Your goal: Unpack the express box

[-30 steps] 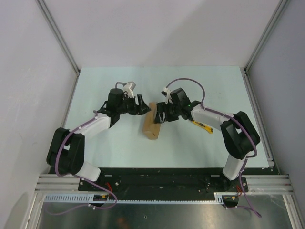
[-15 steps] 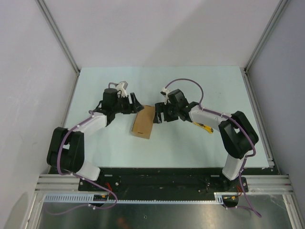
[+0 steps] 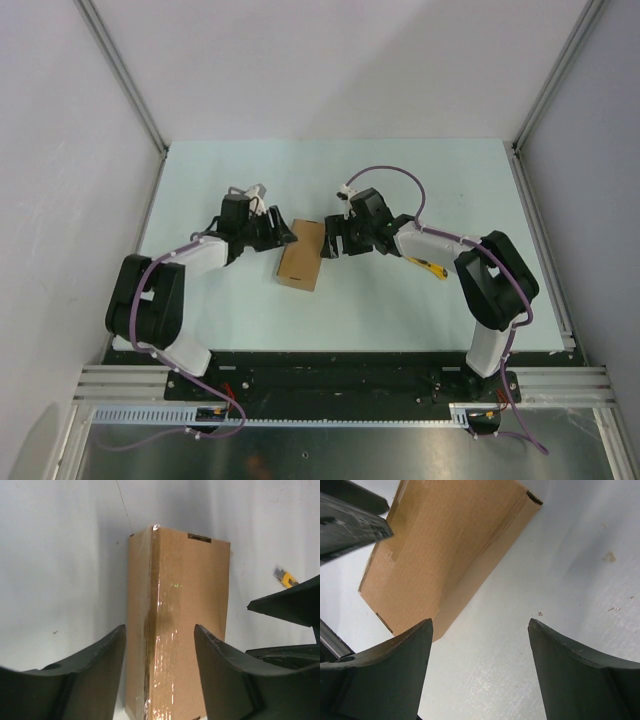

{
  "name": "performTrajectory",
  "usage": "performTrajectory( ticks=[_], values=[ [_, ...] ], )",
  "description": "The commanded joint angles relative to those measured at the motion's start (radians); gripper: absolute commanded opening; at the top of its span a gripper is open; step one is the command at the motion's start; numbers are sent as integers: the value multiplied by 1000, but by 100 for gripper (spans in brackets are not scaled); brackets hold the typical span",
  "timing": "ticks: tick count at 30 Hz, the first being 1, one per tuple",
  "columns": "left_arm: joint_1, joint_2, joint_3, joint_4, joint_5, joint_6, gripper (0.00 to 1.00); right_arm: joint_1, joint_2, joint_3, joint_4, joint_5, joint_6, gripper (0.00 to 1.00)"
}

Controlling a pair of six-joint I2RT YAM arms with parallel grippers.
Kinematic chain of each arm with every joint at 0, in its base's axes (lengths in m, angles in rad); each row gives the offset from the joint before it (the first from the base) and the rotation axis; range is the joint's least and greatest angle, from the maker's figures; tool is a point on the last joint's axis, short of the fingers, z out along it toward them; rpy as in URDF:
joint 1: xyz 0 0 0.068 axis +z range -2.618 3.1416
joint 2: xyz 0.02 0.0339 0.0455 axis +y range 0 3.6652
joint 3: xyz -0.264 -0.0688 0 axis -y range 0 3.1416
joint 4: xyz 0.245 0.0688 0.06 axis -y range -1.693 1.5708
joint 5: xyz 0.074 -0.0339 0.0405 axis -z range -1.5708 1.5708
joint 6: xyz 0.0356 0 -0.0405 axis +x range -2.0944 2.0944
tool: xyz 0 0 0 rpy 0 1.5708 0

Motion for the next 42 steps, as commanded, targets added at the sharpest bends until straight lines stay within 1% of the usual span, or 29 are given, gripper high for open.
performTrajectory(
  ticks=[1,3,8,12,16,17,18,23,26,32,36,38,40,42],
  values=[
    [-5,57,-14,10,110,-118,56,1,8,8,34,36,24,79],
    [-11,84,-19,11,144,-161,52,-10,6,8,31,47,31,79],
    [-44,103,-24,30,167,-249,49,-38,2,8,2,66,48,77],
    [-112,146,21,34,184,-264,44,-48,-7,8,-30,92,44,77],
    [-121,150,30,34,143,-257,45,-47,-9,8,-36,87,31,77],
    [-121,146,30,33,136,-236,46,-47,-9,8,-35,84,30,76],
    [-120,141,29,30,127,-225,50,-44,-8,8,-33,84,28,77],
    [-120,117,21,23,104,-165,57,-36,3,10,-36,82,11,76],
    [-117,106,24,22,86,-153,57,-35,12,10,-42,84,10,74],
    [-98,92,26,19,67,-147,53,-27,32,8,-73,121,-12,69],
    [-84,92,39,17,115,-141,54,-21,48,8,-87,162,-33,68],
    [-81,89,52,17,130,-130,55,-15,54,10,-98,174,-39,68],
    [-80,83,59,17,138,-121,56,-13,52,8,-99,182,-39,71],
    [-78,83,64,17,142,-119,54,-12,42,8,-84,167,-42,76]
  ],
)
